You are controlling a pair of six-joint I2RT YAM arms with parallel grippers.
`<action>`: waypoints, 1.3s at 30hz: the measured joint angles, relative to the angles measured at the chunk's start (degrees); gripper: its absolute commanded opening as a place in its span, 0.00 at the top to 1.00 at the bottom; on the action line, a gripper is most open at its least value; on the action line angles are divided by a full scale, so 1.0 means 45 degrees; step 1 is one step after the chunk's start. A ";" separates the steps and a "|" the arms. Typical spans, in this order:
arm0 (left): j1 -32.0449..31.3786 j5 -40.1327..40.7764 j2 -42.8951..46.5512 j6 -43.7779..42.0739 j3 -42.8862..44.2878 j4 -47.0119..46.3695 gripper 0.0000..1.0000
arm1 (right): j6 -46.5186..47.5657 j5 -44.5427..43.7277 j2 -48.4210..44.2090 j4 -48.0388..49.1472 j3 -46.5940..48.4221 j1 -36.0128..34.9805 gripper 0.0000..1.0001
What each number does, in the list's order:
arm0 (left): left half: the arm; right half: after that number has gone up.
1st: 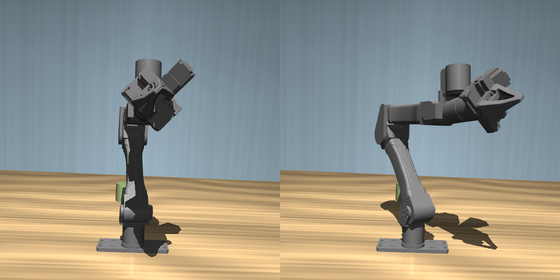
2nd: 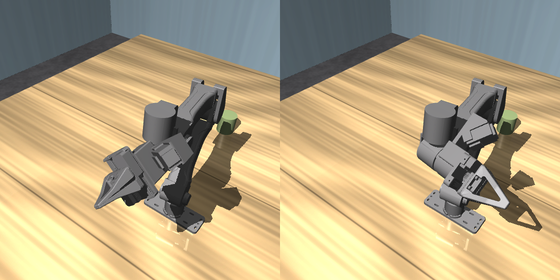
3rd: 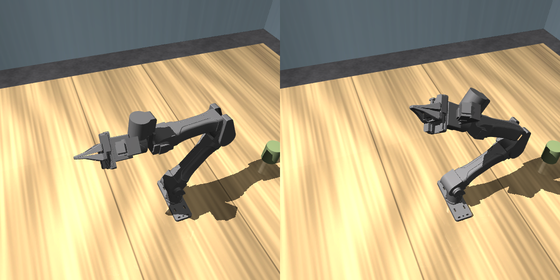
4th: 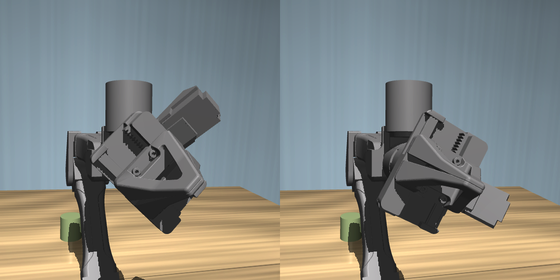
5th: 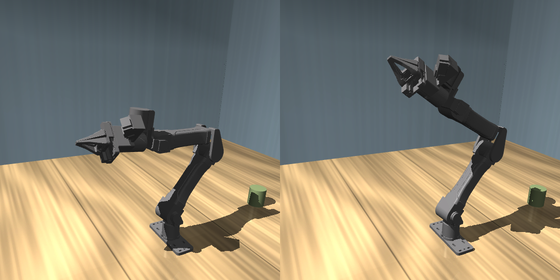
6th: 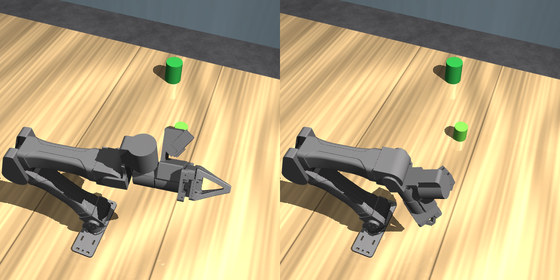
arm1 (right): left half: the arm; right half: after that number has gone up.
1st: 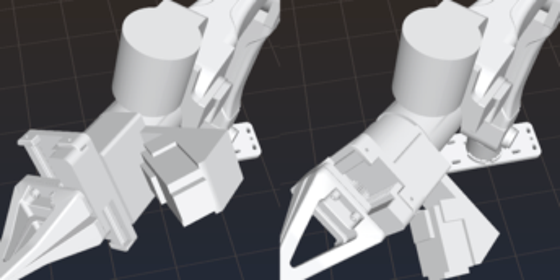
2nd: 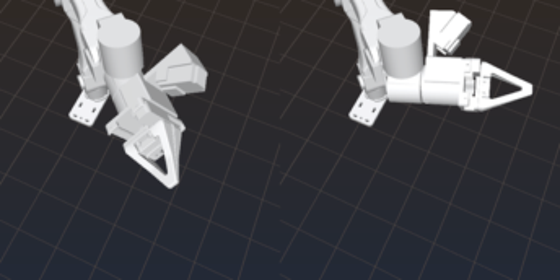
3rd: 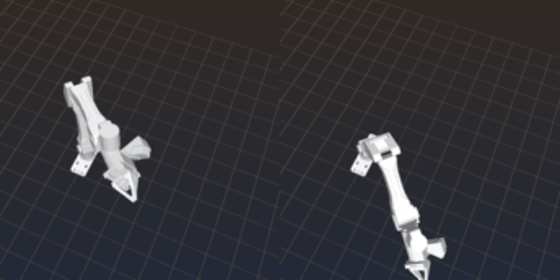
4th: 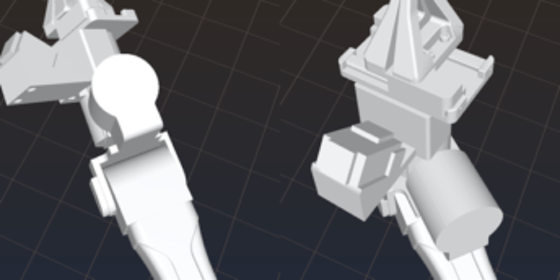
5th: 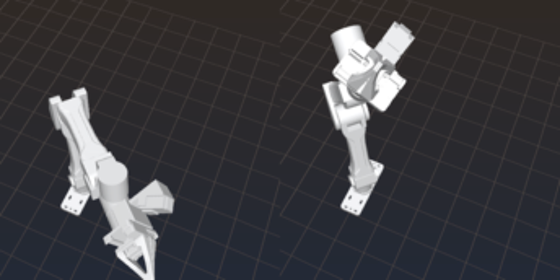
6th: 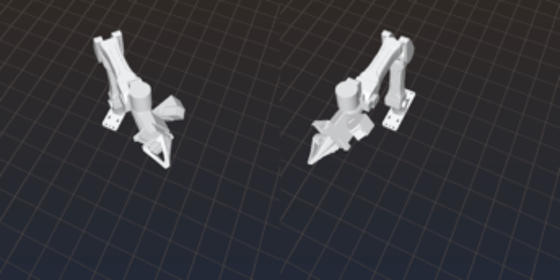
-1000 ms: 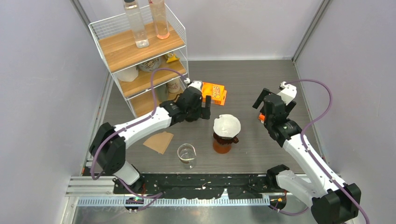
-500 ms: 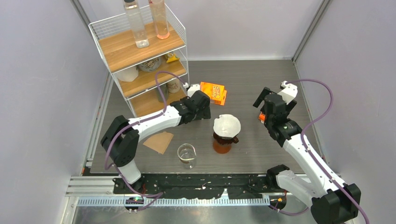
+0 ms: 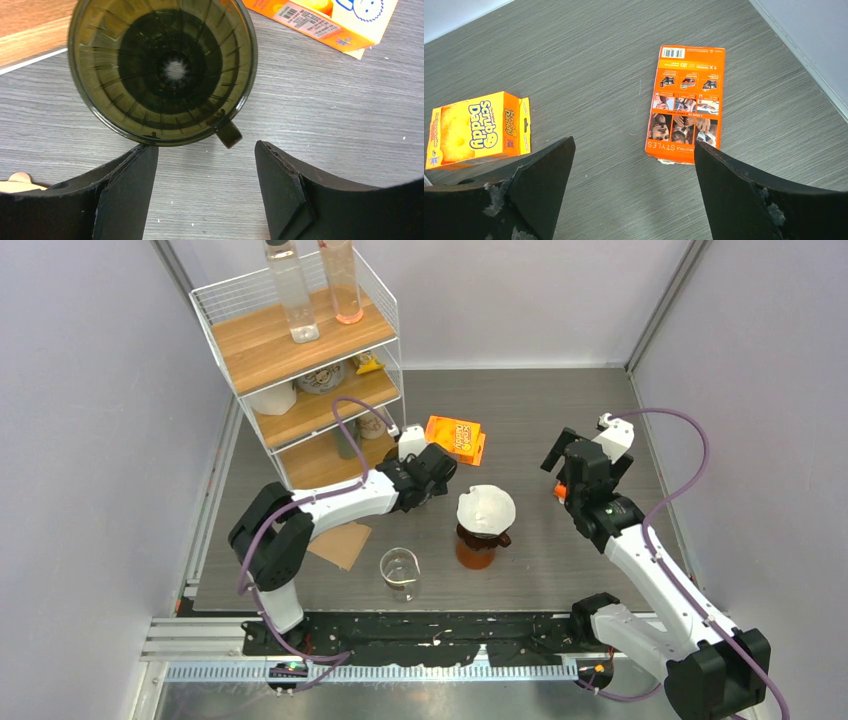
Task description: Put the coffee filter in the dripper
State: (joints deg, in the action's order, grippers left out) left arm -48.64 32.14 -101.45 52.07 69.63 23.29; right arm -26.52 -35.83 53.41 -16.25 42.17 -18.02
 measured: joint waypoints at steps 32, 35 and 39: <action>0.0170 0.1525 0.0466 -0.0665 -0.0782 0.0112 0.95 | 0.0209 0.0107 0.0277 0.0005 0.0000 0.0141 0.04; 0.0165 0.1520 0.0476 -0.0772 -0.0782 0.0107 1.00 | 0.0209 0.0126 0.0277 0.0005 0.0000 0.0141 0.04; 0.0170 0.1520 0.0539 -0.1098 -0.0806 0.0107 1.00 | 0.0219 0.0126 0.0277 0.0005 0.0000 0.0165 0.05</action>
State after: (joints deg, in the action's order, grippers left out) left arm -47.88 38.98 -99.02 47.13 66.00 23.77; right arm -25.54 -35.27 54.65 -16.23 42.17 -17.28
